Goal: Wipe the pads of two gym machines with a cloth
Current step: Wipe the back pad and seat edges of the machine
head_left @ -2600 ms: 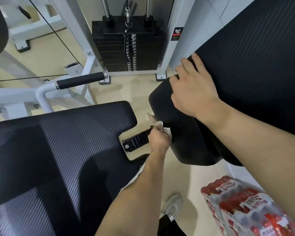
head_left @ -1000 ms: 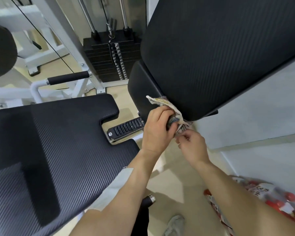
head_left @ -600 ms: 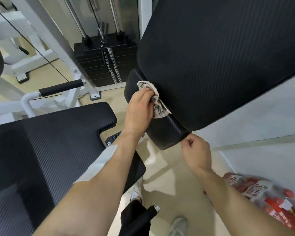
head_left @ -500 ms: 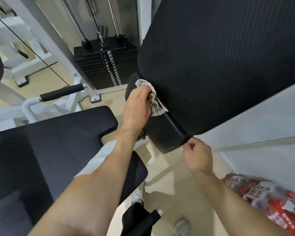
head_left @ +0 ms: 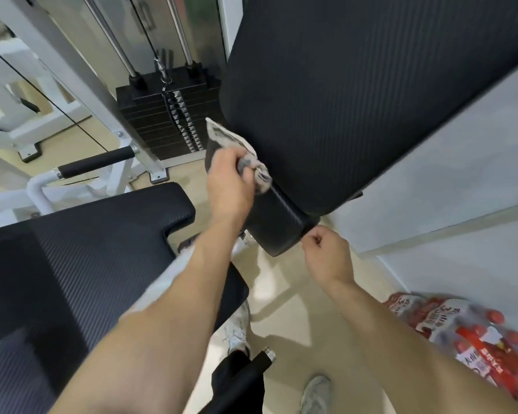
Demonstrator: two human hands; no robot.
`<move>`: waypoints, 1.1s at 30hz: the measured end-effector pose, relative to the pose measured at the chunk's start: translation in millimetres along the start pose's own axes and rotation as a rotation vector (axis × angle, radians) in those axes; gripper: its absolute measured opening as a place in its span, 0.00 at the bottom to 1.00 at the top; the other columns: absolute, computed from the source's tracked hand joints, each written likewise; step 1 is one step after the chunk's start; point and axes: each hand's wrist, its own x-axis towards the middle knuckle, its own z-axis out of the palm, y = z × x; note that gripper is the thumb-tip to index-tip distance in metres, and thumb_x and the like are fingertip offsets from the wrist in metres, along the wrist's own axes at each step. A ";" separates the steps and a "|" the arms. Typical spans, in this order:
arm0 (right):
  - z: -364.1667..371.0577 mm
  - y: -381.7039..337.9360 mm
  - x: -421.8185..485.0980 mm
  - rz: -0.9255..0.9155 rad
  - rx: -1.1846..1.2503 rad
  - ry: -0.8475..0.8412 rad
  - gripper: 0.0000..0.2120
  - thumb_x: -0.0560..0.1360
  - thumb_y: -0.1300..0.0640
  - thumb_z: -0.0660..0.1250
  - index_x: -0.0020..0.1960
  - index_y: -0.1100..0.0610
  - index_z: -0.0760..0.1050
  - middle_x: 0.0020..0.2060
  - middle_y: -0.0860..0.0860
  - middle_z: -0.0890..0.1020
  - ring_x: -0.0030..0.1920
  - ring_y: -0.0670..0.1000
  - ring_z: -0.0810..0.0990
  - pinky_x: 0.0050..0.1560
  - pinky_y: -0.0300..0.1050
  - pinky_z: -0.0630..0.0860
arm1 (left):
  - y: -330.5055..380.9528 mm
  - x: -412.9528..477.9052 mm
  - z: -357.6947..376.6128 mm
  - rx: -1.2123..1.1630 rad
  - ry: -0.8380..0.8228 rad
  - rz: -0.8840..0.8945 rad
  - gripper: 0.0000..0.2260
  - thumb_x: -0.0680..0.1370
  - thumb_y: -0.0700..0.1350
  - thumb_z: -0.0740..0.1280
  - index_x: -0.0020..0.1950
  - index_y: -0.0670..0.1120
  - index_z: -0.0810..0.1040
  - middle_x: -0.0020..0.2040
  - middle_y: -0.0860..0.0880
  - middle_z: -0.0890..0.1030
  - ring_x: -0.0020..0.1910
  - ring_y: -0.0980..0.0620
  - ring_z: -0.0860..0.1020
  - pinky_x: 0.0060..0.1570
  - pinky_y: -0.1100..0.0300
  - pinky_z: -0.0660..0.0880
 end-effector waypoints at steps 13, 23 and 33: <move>-29.9 28.9 -30.3 0.269 1.025 -0.072 0.11 0.75 0.57 0.67 0.56 0.57 0.79 0.48 0.57 0.85 0.49 0.58 0.83 0.46 0.51 0.81 | 45.1 -168.1 7.7 -0.224 -0.433 -0.014 0.09 0.73 0.47 0.68 0.51 0.52 0.86 0.50 0.56 0.85 0.51 0.58 0.81 0.53 0.56 0.78; 69.7 -31.1 -11.3 -0.080 0.656 0.613 0.28 0.78 0.64 0.57 0.78 0.60 0.58 0.73 0.57 0.65 0.68 0.46 0.66 0.61 0.19 0.55 | 11.1 -87.7 -18.4 -0.214 -0.115 -0.266 0.10 0.77 0.39 0.63 0.47 0.48 0.83 0.39 0.59 0.81 0.32 0.65 0.74 0.36 0.70 0.72; 142.1 13.2 -1.0 -0.059 0.748 0.767 0.27 0.77 0.57 0.53 0.76 0.57 0.60 0.70 0.52 0.69 0.68 0.46 0.70 0.68 0.44 0.70 | -46.0 -99.1 15.4 -0.194 -0.221 -0.380 0.09 0.76 0.41 0.63 0.46 0.53 0.80 0.39 0.55 0.81 0.35 0.58 0.77 0.48 0.57 0.78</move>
